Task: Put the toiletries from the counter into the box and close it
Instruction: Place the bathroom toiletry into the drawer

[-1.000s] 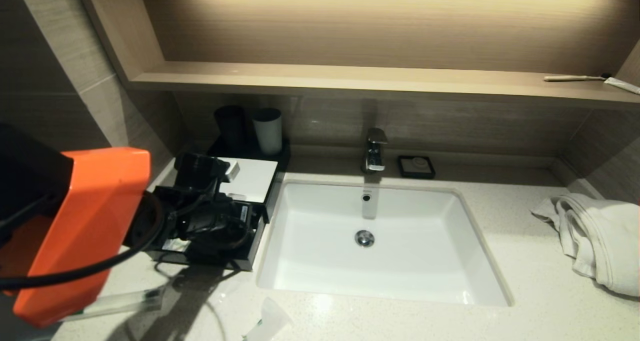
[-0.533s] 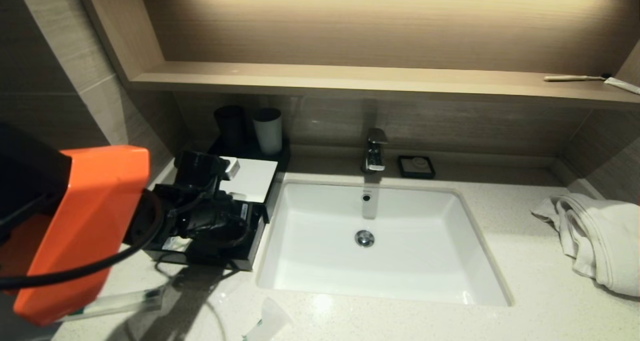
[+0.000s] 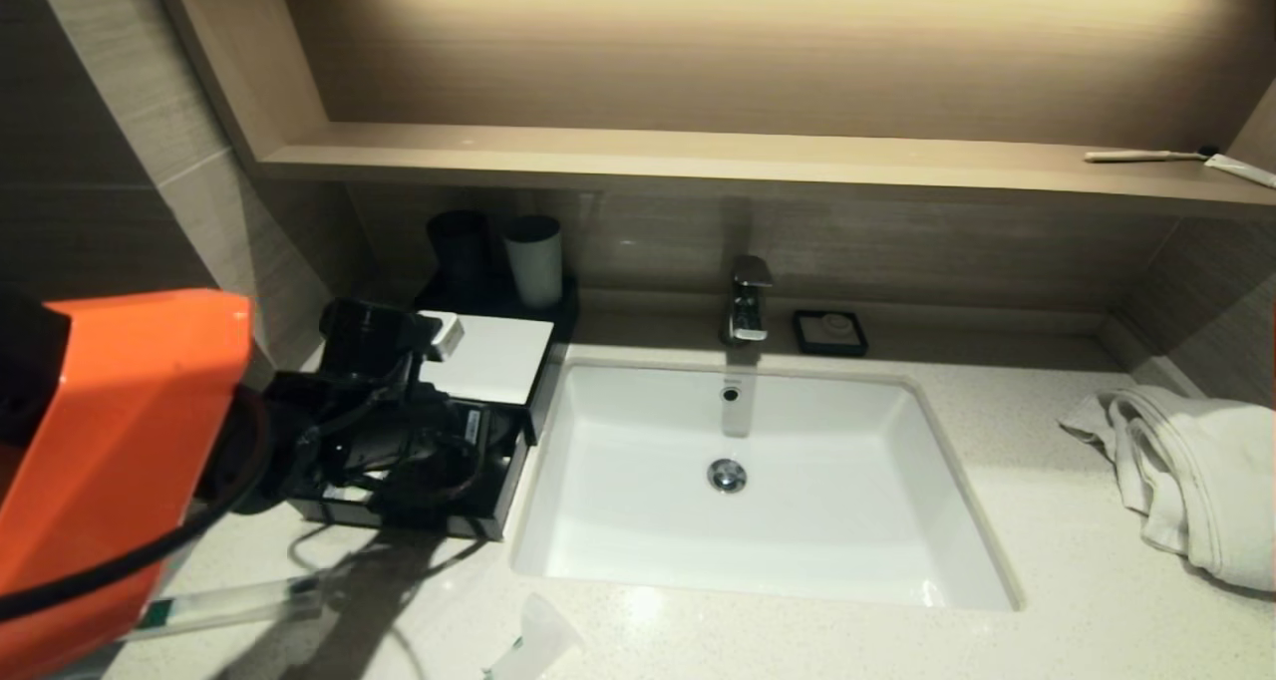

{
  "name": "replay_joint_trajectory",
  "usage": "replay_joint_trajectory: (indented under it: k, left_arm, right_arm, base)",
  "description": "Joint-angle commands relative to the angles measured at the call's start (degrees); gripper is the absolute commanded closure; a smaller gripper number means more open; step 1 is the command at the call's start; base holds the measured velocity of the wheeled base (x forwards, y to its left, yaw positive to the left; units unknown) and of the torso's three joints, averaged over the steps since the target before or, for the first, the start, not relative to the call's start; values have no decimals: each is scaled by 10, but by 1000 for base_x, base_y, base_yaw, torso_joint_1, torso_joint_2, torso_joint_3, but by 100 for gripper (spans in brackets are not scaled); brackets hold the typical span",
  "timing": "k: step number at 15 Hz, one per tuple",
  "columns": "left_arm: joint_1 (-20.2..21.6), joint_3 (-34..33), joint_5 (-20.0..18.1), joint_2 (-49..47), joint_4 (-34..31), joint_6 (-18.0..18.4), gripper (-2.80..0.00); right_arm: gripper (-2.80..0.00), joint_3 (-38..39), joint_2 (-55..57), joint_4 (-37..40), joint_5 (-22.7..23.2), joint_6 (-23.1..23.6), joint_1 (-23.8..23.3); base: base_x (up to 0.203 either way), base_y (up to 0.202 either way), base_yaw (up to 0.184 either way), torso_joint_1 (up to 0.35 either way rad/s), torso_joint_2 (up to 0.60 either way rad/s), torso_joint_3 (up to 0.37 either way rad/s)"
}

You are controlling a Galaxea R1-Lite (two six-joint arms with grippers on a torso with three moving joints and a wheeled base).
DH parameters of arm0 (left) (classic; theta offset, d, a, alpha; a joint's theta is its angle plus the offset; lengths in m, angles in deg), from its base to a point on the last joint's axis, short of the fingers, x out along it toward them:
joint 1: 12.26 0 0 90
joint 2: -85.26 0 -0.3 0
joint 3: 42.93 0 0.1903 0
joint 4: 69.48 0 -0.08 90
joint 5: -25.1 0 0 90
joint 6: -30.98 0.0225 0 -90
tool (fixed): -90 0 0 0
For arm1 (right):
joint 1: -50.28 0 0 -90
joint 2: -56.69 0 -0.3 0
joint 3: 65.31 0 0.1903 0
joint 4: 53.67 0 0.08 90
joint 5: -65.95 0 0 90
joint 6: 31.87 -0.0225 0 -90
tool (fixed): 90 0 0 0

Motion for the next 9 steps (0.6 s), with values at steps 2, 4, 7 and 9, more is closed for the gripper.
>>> replay_joint_trajectory:
  k: [2, 4, 7, 9]
  left_arm:
    - [0, -41, 0, 82, 2, 0, -280]
    - [-6, -77, 0, 145, 2, 0, -280]
    - [-58, -138, 3, 243, -21, -1, 0]
    - [-105, -188, 4, 288, -50, -2, 0]
  right_arm:
    - [0, 0, 0, 0, 0, 0, 0]
    - [0, 0, 0, 0, 1, 0, 0]
    - [0, 0, 0, 0, 1, 0, 0]
    - [0, 0, 0, 0, 1, 0, 0]
  base:
    - [0, 0, 0, 0, 0, 0]
    - [0, 0, 0, 0, 0, 0]
    - [0, 0, 0, 0, 0, 0]
    - [0, 0, 0, 0, 0, 0]
